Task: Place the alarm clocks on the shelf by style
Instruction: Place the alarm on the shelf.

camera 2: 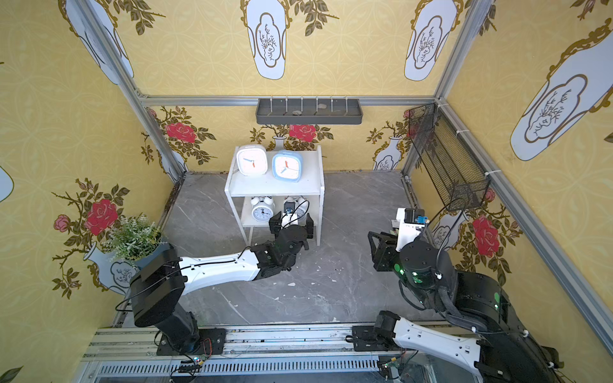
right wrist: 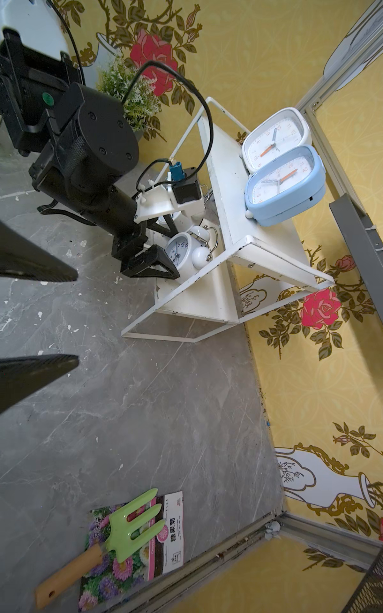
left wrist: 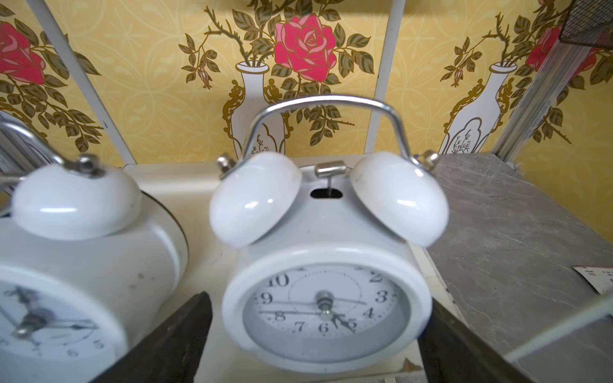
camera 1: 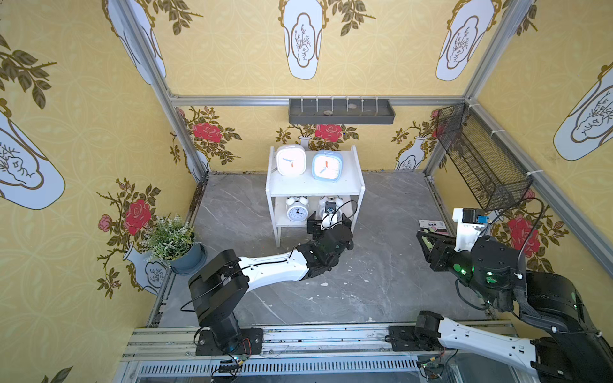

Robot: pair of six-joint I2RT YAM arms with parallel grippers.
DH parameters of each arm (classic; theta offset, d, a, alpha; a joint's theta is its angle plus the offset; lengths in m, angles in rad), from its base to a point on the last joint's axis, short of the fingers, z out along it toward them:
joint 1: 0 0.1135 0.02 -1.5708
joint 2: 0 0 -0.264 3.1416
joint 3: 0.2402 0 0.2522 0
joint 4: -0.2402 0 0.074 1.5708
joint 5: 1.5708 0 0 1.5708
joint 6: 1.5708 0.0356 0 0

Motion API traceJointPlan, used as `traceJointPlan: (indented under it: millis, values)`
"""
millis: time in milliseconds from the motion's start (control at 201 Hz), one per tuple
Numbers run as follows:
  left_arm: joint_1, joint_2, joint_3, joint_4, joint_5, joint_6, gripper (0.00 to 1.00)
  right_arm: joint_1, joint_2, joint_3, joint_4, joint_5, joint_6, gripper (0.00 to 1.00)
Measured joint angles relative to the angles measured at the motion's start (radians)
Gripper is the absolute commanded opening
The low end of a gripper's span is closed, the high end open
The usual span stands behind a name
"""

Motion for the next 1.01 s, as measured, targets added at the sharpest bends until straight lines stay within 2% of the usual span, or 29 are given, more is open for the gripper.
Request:
traceJointPlan:
  millis: [597, 782, 881, 1011]
  values:
    - [-0.019, -0.07, -0.068, -0.008, 0.043, 0.016, 0.99, 0.0, 0.025, -0.006, 0.003, -0.002, -0.004, 0.42]
    - [-0.04, -0.13, -0.135, -0.01, 0.064, 0.016, 0.99, 0.0, 0.025, -0.006, 0.003, -0.002, -0.004, 0.42]
    - [-0.051, -0.182, -0.188, -0.009, 0.09, 0.016, 0.94, 0.0, 0.025, -0.01, 0.003, -0.003, -0.004, 0.42]
    - [-0.051, -0.251, -0.258, 0.002, 0.16, 0.029, 0.71, 0.0, 0.025, -0.016, 0.004, -0.004, -0.004, 0.4]
